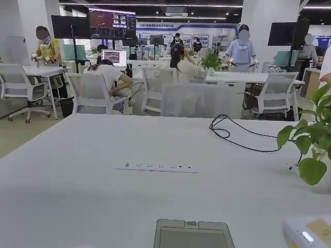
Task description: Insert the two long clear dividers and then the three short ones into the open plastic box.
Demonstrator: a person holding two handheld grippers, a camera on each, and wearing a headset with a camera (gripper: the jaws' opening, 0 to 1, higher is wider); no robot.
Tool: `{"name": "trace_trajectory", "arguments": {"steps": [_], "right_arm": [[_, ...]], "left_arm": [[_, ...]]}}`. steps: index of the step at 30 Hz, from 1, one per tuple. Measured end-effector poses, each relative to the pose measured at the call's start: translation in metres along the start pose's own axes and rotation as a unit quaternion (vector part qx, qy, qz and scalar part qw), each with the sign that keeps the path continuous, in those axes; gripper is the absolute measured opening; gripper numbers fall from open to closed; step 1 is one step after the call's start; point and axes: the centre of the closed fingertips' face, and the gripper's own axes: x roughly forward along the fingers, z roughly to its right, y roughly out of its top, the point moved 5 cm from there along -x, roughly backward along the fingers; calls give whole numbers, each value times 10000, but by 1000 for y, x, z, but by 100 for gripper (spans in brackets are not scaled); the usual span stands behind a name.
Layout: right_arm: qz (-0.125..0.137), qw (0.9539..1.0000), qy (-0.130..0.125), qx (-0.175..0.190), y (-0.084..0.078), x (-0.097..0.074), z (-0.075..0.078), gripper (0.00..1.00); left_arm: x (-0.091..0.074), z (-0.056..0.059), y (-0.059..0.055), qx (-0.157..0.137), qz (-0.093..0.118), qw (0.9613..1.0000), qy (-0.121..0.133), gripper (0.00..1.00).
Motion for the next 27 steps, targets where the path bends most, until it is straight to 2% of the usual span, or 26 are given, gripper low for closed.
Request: {"name": "trace_trajectory", "arguments": {"steps": [5,18,27], "right_arm": [[-11,9998,-61,-204,2,1,-1,3],[-112,9993,-305,-180,4,3,8,2],[-178,9983,-549,6,4,-1,17,2]], "left_arm": [[-1,-2,0,10,40,10000,21,0],[-5,-12,-4,-277,169,9988,355,0],[-6,-18,-12,-425,195,9968,645,17]]}}
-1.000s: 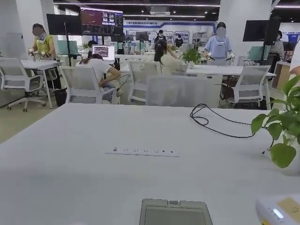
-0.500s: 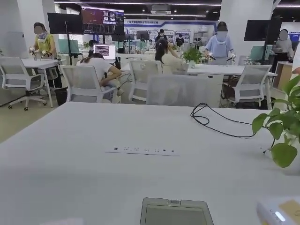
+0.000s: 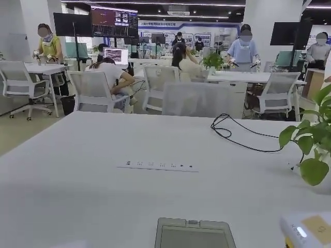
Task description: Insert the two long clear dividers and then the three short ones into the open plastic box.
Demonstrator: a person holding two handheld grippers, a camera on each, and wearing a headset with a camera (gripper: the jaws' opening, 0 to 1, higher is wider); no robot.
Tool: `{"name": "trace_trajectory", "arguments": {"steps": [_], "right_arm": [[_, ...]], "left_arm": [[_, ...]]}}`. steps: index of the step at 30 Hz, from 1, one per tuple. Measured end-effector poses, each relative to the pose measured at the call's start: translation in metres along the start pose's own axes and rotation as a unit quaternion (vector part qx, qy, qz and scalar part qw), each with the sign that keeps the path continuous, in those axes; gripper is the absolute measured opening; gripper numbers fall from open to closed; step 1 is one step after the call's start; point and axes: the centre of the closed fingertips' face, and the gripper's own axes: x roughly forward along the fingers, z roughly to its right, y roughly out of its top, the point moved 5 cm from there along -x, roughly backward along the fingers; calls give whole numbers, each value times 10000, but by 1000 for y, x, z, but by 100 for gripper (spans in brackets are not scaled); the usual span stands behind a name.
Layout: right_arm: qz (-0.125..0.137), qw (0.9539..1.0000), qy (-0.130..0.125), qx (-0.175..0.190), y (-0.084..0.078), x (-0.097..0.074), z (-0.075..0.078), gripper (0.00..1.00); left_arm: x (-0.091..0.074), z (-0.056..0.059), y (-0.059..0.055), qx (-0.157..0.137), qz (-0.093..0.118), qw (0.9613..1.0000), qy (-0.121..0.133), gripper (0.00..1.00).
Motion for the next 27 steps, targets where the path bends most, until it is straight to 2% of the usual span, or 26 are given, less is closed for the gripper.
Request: {"name": "trace_trajectory", "arguments": {"steps": [9,11,20,27], "right_arm": [[-40,9993,-348,158,1,0,13,2],[-30,9987,-477,170,2,0,18,2],[-21,9964,-758,385,5,1,34,2],[-146,9943,-929,503,2,5,44,2]], "left_arm": [[-1,-4,-5,-170,99,9993,327,29],[-2,-7,-6,-233,169,9985,463,32],[-3,-17,-12,-419,287,9944,925,44],[-2,-20,-15,-529,327,9923,1073,53]]}}
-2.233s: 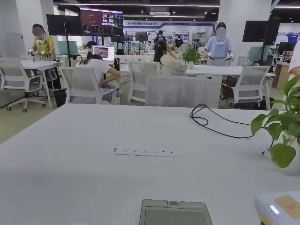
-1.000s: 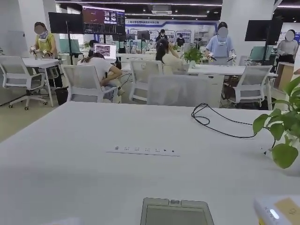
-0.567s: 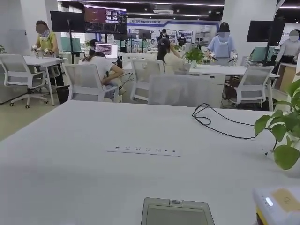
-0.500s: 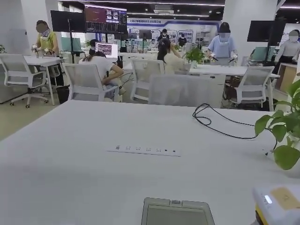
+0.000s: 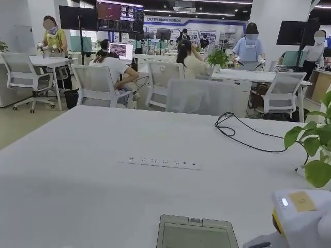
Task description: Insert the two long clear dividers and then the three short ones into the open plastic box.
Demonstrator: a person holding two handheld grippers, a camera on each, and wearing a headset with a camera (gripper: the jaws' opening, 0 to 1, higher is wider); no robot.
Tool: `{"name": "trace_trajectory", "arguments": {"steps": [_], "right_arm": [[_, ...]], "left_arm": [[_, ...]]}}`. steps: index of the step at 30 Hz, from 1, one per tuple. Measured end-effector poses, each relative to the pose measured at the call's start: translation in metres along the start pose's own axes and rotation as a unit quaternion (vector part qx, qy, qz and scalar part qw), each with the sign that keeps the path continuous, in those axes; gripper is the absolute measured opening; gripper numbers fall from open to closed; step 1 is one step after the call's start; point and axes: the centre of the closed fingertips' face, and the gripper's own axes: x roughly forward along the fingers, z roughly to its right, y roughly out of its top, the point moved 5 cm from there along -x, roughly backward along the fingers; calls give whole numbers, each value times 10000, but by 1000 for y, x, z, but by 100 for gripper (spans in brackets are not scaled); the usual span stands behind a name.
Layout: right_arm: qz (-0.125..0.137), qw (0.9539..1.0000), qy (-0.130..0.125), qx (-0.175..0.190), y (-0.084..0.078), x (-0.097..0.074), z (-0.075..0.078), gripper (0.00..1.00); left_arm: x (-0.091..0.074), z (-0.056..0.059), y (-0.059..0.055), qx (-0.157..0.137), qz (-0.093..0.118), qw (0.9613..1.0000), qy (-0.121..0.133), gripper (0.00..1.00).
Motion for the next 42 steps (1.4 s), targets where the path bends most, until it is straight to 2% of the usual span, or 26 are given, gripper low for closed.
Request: {"name": "trace_trajectory", "arguments": {"steps": [6,10,21,30,42], "right_arm": [[-162,9998,-89,72,-3,7,6,2],[-251,9995,-152,102,-6,11,11,2],[-473,9984,-253,198,-16,22,19,2],[-590,9975,-257,306,-22,27,24,2],[-735,9965,-202,342,-26,33,26,2]], "left_arm": [[2,-4,-2,-142,31,9998,108,63],[4,-6,-5,-117,-31,9998,169,68],[8,-10,-8,-178,-20,9995,245,81],[10,-11,-12,-163,-46,9996,233,87],[11,-14,-14,-208,-50,9995,234,89]]}}
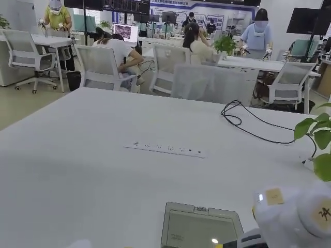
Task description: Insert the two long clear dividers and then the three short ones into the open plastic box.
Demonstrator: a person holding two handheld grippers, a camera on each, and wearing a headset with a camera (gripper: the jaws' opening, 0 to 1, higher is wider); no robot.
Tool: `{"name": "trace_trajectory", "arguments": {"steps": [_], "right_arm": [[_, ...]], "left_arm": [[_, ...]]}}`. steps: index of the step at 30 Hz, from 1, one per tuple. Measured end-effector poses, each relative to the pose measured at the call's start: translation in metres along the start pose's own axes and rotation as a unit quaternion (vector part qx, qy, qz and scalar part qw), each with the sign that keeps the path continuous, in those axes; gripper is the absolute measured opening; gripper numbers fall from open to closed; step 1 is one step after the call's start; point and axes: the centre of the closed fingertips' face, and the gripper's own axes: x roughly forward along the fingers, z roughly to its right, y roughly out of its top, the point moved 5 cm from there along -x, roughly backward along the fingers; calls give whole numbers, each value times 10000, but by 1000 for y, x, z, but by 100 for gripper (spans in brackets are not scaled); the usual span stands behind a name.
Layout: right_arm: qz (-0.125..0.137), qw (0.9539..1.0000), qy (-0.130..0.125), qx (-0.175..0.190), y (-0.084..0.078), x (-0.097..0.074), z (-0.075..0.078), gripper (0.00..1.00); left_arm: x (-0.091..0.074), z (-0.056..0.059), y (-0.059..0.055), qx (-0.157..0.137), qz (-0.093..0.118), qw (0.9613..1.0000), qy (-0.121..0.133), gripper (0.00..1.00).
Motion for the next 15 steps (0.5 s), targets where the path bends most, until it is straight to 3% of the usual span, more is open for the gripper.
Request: {"name": "trace_trajectory", "arguments": {"steps": [9,15], "right_arm": [[-175,9998,18,-24,0,3,1,2],[-463,9988,129,-59,6,7,3,2]], "left_arm": [[2,-1,-1,-4,-29,10000,1,88],[3,-3,0,5,-16,10000,54,90]]}}
